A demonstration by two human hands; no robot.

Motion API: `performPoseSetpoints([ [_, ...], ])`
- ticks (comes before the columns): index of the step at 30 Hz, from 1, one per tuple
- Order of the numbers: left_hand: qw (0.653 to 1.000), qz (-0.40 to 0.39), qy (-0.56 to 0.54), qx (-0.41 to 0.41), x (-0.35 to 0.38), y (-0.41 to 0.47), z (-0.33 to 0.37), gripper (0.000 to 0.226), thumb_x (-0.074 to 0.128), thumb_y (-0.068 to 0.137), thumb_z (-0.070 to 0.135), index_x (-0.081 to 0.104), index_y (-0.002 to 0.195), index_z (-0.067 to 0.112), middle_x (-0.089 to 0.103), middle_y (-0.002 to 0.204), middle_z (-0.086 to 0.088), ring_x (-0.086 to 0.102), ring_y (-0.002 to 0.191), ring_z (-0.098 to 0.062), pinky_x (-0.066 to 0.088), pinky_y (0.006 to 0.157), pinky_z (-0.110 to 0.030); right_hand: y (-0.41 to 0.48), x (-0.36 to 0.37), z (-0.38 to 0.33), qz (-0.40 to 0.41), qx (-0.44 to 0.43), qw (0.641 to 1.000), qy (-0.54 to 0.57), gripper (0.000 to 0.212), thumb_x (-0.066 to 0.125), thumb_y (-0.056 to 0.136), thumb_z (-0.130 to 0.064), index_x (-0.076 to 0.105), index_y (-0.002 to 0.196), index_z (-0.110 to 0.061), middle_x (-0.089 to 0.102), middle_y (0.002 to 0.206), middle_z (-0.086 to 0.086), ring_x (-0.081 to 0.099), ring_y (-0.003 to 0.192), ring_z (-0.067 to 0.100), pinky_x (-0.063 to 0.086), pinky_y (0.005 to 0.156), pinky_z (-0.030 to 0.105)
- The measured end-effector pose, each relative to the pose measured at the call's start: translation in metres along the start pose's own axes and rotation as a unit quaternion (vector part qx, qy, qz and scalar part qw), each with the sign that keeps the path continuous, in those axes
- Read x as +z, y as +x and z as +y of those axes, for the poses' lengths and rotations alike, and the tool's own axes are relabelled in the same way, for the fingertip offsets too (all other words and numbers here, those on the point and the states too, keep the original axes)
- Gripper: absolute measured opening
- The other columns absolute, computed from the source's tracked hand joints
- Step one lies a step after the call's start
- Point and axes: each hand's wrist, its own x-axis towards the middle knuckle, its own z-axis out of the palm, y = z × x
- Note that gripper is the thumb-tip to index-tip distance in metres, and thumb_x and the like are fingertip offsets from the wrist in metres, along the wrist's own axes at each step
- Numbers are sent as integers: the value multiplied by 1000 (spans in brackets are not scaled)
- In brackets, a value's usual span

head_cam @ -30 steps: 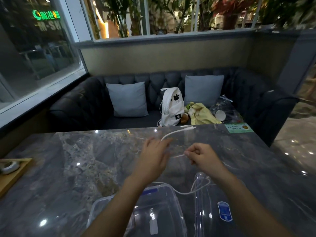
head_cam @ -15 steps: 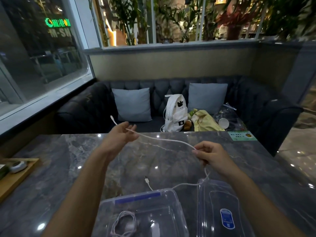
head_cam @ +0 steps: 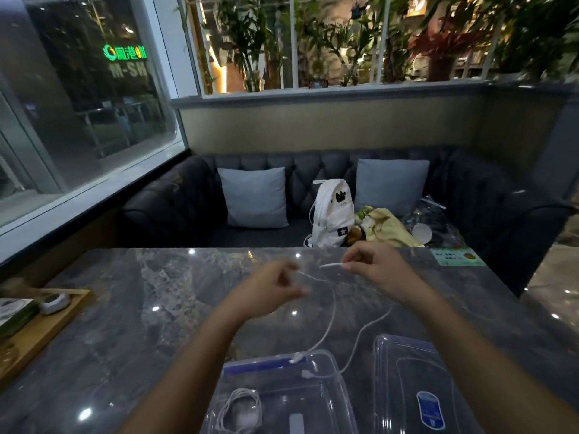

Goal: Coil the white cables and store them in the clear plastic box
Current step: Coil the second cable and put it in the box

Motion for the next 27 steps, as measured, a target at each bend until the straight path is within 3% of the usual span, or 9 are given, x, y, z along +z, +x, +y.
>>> performPoseSetpoints([
  [3, 994, 32, -59, 90, 5, 4, 22, 76, 66, 77, 46, 32, 140, 19, 43, 134, 3, 42, 117, -6, 37, 97, -22, 0, 8, -14, -28, -21, 999, 40, 15, 68, 78, -7, 64, 74, -21, 60, 69, -4, 54, 62, 2, 42, 60, 17],
  [7, 980, -22, -135, 144, 10, 7, 32, 20, 50, 94, 21, 60, 93, 4, 56, 74, -1, 50, 67, -6, 42, 66, -25, -2, 20, -19, 13, -85, 989, -122, 13, 70, 77, -16, 67, 89, -15, 62, 88, -2, 53, 83, 7, 42, 77, 26],
  [10, 978, 17, -160, 130, 7, 6, 24, 29, 43, 97, 20, 58, 74, 12, 45, 60, 5, 41, 56, -6, 35, 58, -24, -5, 24, -6, 52, -46, 975, -214, 49, 73, 75, -24, 54, 119, -19, 50, 121, 1, 40, 116, 18, 25, 93, 30],
  [13, 970, 27, -205, 129, 1, 4, 16, 33, 42, 97, 19, 57, 67, 19, 45, 55, 6, 41, 51, -3, 36, 56, -19, -13, 24, 7, 52, 67, 987, -136, 64, 74, 74, -21, 43, 130, -19, 50, 124, 3, 44, 119, 21, 32, 103, 40],
  [17, 961, 35, -240, 136, -7, 4, 11, 33, 44, 96, 17, 59, 66, 20, 48, 51, 9, 44, 47, 1, 38, 52, -11, -16, 27, 18, 52, 96, 994, -6, 25, 67, 80, -11, 60, 105, -13, 64, 88, 2, 62, 81, 16, 44, 62, 10],
  [19, 956, 58, -259, 123, -10, 4, 7, 33, 44, 96, 16, 58, 66, 18, 47, 47, 12, 42, 46, 1, 38, 53, -15, -14, 28, 21, 85, 86, 991, 57, 5, 64, 83, -7, 64, 84, -11, 63, 69, 3, 60, 61, 13, 43, 49, 10],
  [21, 943, 111, -303, 85, -14, 5, 2, 34, 44, 96, 16, 56, 65, 16, 44, 40, 12, 39, 42, 0, 37, 54, -20, -10, 28, 28, 135, 100, 974, 152, 13, 62, 84, -6, 64, 71, -7, 57, 55, 4, 52, 44, 9, 40, 41, 11],
  [23, 888, 164, -428, 30, -22, 6, -5, 35, 40, 97, 16, 52, 64, 13, 38, 36, 11, 32, 36, -1, 31, 51, -23, -7, 23, 37, 176, 171, 943, 226, 17, 61, 85, -8, 65, 69, -4, 55, 45, 2, 43, 31, 4, 35, 32, 13],
  [27, 698, 215, -681, -41, -50, 1, -35, 35, 33, 100, 21, 41, 65, 18, 31, 35, 10, 24, 29, -2, 29, 38, -15, -13, 16, 72, 190, 310, 910, 200, 24, 61, 85, -8, 64, 64, 3, 50, 33, 1, 37, 24, 8, 28, 29, 13],
])
